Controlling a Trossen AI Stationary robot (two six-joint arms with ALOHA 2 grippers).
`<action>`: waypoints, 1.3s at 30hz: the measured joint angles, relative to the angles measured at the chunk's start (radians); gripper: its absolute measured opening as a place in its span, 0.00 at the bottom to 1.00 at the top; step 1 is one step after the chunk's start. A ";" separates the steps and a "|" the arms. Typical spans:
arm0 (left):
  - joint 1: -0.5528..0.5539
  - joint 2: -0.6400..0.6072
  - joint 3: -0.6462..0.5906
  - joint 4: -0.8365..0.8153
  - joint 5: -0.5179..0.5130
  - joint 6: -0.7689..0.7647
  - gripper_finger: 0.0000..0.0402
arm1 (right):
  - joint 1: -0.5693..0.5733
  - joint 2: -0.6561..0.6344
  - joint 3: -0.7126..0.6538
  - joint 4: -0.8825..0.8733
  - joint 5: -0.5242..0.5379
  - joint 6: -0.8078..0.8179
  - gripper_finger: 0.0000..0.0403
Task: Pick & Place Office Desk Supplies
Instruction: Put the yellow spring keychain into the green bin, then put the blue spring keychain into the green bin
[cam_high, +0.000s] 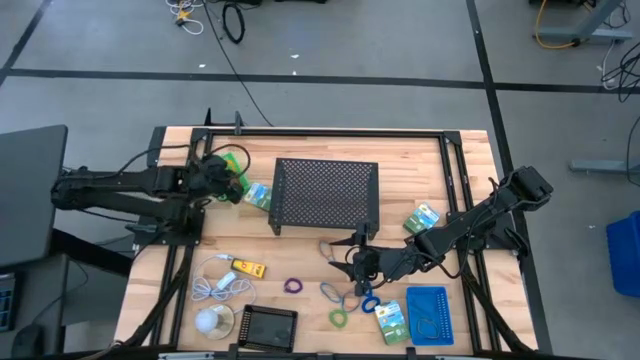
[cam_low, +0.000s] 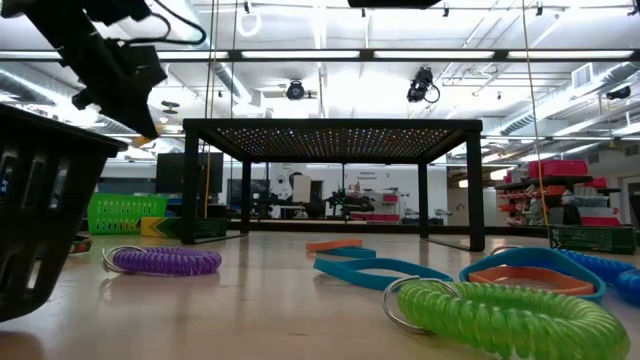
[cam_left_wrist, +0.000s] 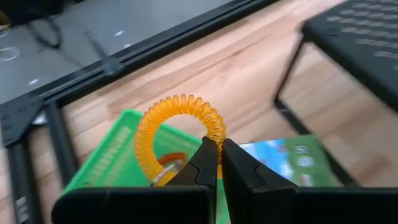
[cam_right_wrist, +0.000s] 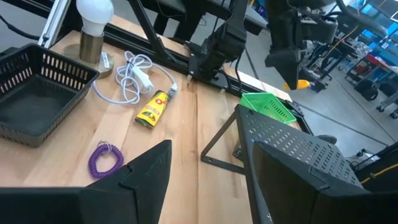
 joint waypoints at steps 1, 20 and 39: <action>0.022 0.005 0.000 -0.008 0.004 0.002 0.02 | 0.000 0.000 0.000 0.000 0.000 0.000 0.58; 0.384 0.322 0.000 0.058 0.290 0.262 0.02 | 0.000 0.000 0.000 0.008 -0.018 -0.016 0.58; 0.410 0.407 0.000 0.091 0.226 0.298 0.33 | 0.000 0.000 0.000 0.022 -0.018 -0.018 0.58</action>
